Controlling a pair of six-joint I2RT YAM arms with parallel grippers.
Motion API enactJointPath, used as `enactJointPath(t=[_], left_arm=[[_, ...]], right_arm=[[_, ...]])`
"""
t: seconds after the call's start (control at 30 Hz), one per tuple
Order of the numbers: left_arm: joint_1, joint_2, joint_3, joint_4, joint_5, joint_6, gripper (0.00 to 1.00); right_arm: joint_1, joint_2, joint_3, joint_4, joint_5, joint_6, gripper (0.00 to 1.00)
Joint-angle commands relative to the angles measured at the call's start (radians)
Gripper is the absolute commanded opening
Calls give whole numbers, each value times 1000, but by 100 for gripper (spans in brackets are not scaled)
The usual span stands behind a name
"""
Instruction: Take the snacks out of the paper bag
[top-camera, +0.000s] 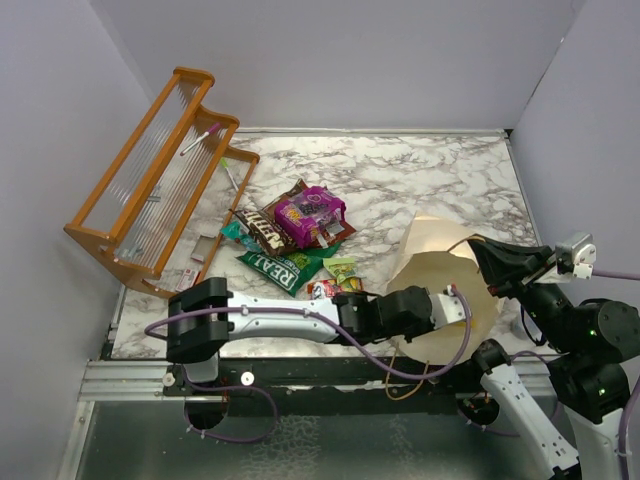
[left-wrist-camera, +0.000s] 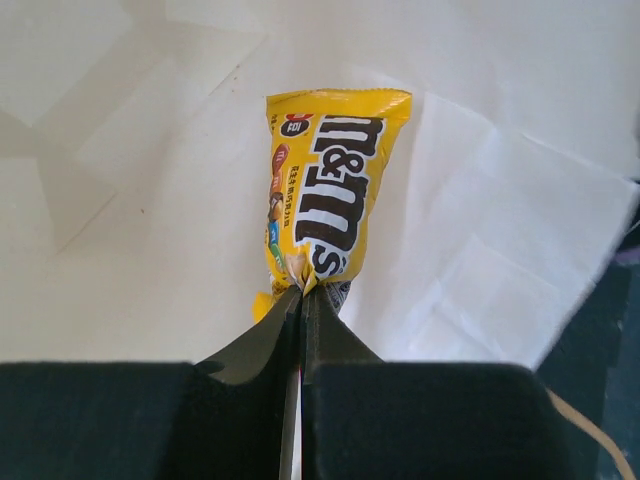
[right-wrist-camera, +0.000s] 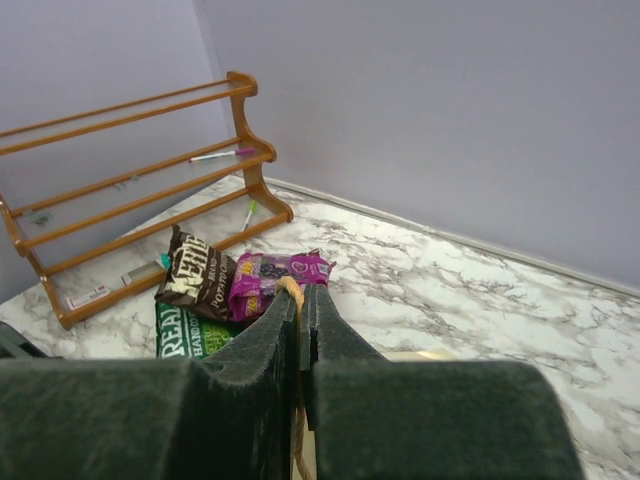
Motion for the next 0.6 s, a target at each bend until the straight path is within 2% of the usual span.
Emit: enactJointPath(t=[0.0,0.37,0.57], left_arm=[[-34,-136,-16,-64,-3,88,1],[-44,-401,-120,-96,-35,132,0],[-45,-468,-164,-117,-71,133,0]], right_arm=[[0,10,16,16,36,-18,2],[0,13,-1,13,46,-17,3],[0,-7,-31,26,115,7,2]])
